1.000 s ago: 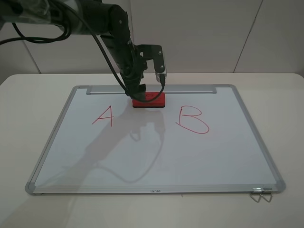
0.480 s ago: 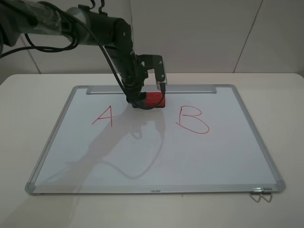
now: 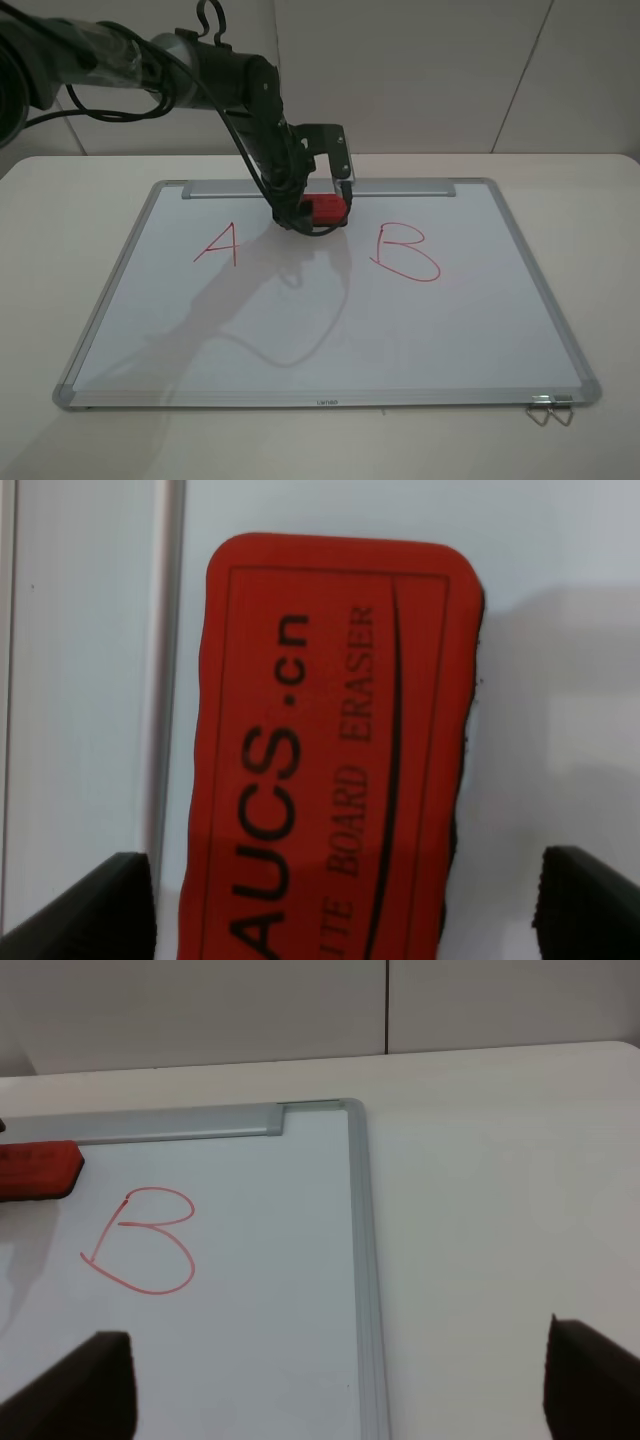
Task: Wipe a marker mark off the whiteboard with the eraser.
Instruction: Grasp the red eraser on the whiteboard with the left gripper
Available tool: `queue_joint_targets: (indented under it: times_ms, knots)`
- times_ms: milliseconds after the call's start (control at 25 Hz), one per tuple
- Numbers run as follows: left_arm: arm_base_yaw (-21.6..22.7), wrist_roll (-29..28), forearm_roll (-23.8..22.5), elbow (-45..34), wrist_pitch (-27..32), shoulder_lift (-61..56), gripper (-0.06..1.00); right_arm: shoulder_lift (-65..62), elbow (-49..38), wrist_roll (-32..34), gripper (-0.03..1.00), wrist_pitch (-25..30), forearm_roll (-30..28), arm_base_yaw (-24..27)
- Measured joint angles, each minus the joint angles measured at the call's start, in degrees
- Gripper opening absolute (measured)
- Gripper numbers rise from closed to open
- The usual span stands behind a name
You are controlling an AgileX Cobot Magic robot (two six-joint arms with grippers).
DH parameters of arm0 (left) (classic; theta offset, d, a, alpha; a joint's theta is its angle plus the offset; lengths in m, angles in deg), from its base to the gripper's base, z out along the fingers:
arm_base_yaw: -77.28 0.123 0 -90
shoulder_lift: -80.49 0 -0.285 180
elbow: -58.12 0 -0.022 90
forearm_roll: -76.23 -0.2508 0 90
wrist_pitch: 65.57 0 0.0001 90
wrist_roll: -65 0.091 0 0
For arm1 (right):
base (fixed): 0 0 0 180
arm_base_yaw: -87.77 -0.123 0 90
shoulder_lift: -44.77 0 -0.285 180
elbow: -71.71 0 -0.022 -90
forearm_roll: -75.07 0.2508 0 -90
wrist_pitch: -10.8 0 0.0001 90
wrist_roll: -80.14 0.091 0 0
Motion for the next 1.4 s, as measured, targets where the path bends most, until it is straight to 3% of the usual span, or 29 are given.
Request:
queue_joint_targets:
  times_ms: [1400]
  knots:
    - [0.0, 0.0, 1.3, -0.1, -1.9, 1.5, 0.74, 0.0, 0.0, 0.0, 0.72, 0.0, 0.0, 0.0]
